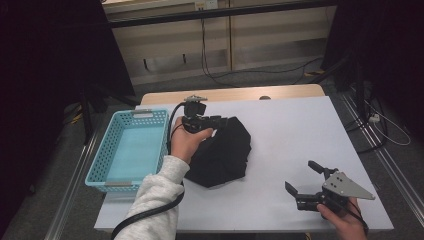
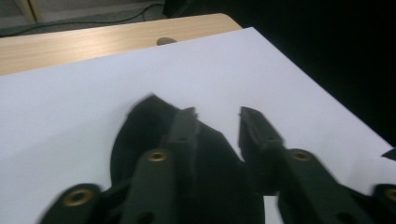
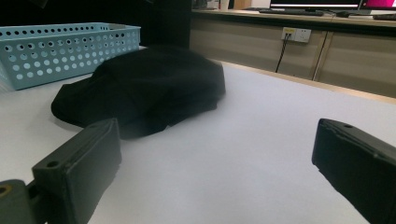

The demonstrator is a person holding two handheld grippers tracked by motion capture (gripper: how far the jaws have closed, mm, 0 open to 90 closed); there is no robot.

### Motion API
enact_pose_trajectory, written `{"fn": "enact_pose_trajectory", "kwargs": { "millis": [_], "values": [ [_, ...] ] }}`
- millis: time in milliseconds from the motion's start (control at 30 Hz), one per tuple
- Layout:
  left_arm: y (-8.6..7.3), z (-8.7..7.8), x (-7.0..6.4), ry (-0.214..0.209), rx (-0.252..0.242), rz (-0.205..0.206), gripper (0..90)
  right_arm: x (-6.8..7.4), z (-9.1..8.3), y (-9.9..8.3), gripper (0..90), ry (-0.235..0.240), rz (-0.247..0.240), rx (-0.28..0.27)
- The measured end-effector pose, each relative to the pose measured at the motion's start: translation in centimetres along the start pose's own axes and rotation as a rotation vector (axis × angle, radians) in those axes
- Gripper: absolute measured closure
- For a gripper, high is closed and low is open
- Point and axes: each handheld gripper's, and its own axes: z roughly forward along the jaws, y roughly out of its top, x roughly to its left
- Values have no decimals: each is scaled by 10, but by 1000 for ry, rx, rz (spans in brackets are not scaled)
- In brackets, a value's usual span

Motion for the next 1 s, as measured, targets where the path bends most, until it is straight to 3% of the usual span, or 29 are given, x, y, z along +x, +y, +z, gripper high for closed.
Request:
{"fn": "enact_pose_trajectory", "kwargs": {
  "millis": [33, 100, 367, 733, 1000],
  "values": [
    [-2, 1, 0, 2, 5, -3, 598, 0, 0, 0, 6, -1, 1, 2],
    [-7, 3, 3, 11, 14, 0, 390, 0, 0, 0, 6, -1, -5, 3],
    [-25, 4, 10, 69, 30, 37, 155, 0, 2, 0, 6, 7, -9, 28],
    [-44, -5, 16, 93, 28, 55, 96, 1, 7, -2, 6, 25, -13, 55],
    [-60, -7, 23, 84, 20, 35, 75, 1, 12, -2, 7, 43, -11, 80]
  ]
}}
